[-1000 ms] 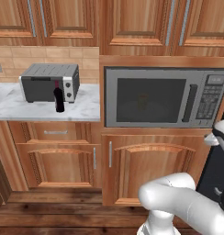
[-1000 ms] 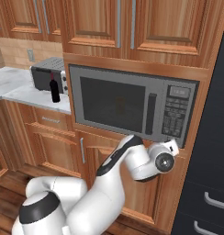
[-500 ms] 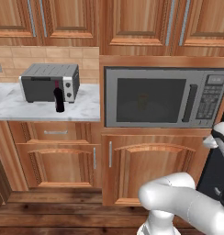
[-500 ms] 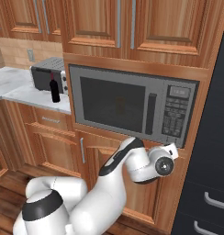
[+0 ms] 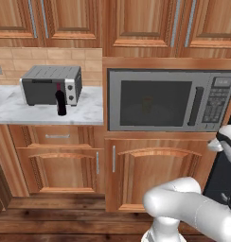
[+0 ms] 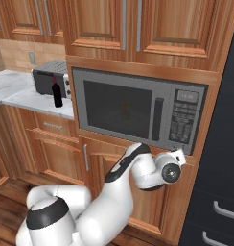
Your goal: Place the microwavable item in the microwave. Then, close the microwave door and press the start button.
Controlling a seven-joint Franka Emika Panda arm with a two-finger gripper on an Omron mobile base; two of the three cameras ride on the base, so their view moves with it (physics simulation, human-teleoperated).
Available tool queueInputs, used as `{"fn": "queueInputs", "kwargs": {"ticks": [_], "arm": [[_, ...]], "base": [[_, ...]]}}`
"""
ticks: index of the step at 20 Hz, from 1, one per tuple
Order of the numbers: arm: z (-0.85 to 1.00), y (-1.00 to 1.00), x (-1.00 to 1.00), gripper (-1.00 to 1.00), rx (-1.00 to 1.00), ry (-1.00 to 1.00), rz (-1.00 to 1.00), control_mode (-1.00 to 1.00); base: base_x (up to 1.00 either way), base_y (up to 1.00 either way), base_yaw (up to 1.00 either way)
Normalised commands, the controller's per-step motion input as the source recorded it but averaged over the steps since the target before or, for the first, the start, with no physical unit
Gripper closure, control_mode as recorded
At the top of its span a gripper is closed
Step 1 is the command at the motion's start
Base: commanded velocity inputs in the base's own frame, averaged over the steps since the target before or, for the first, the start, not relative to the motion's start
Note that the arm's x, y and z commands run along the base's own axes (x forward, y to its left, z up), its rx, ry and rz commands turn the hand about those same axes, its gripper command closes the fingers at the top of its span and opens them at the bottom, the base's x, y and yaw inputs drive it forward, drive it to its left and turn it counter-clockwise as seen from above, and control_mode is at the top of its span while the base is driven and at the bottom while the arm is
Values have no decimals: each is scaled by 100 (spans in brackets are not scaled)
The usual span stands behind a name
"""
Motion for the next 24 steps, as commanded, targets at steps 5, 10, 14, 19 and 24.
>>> {"fn": "queueInputs", "kwargs": {"ticks": [5, 10, 14, 19, 24], "arm": [[1, -15, 7, -100, 0, -23, 0, -100], [13, -20, 2, -100, 0, -18, 0, -100], [37, -9, 8, -100, -2, -2, 0, -100], [11, -12, 18, -100, 0, 0, 0, -100], [-3, 0, 35, -100, 0, 3, 0, -100]], "base": [[0, 0, 0], [0, 0, 0], [0, 0, 0], [0, 0, 0], [0, 0, 0]]}}
